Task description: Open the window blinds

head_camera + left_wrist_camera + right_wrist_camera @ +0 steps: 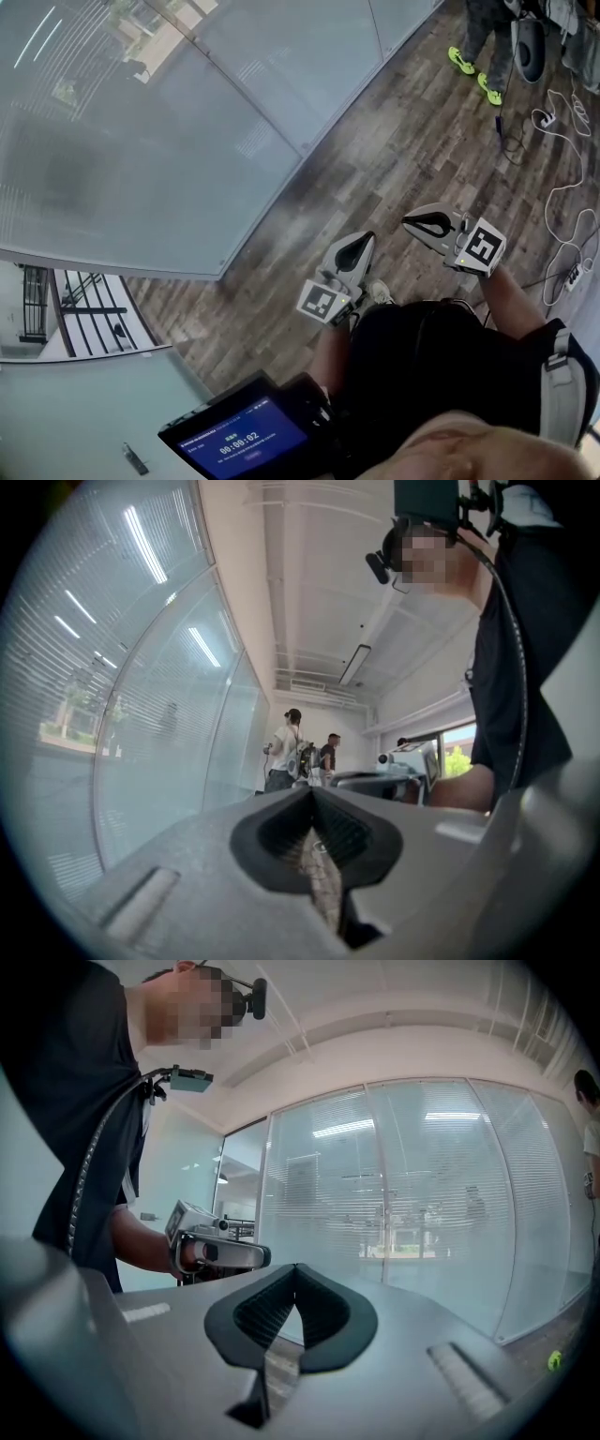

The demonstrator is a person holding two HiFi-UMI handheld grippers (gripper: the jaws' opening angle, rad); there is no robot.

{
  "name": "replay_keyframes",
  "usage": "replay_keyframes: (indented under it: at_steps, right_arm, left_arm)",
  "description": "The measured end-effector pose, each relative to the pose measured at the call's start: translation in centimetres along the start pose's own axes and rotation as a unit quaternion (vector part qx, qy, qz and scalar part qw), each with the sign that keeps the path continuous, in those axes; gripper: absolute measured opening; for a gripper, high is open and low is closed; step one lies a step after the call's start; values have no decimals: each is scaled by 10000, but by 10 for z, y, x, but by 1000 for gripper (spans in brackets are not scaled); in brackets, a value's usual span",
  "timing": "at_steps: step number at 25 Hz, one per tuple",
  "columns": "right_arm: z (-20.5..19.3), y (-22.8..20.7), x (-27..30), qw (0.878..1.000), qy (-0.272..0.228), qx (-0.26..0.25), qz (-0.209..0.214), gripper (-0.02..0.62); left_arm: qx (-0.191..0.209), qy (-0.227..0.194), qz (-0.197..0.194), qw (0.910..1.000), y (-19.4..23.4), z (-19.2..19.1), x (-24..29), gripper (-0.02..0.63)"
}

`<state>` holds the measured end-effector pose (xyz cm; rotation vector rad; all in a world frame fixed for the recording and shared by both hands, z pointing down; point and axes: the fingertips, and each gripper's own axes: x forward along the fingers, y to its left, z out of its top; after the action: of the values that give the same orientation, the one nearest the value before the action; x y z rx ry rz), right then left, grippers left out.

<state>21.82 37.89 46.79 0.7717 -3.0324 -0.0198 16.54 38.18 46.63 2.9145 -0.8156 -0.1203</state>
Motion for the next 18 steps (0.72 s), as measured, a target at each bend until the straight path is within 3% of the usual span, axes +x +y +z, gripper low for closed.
replay_keyframes:
  at_steps: [7, 18]
  right_arm:
    - [10, -37, 55, 9998, 38, -46, -211, 6]
    - [8, -57, 135, 9994, 125, -250, -181, 6]
  left_arm:
    - [5, -19, -170, 9999, 59, 22, 2, 2]
    - [44, 30, -182, 9998, 138, 18, -23, 2]
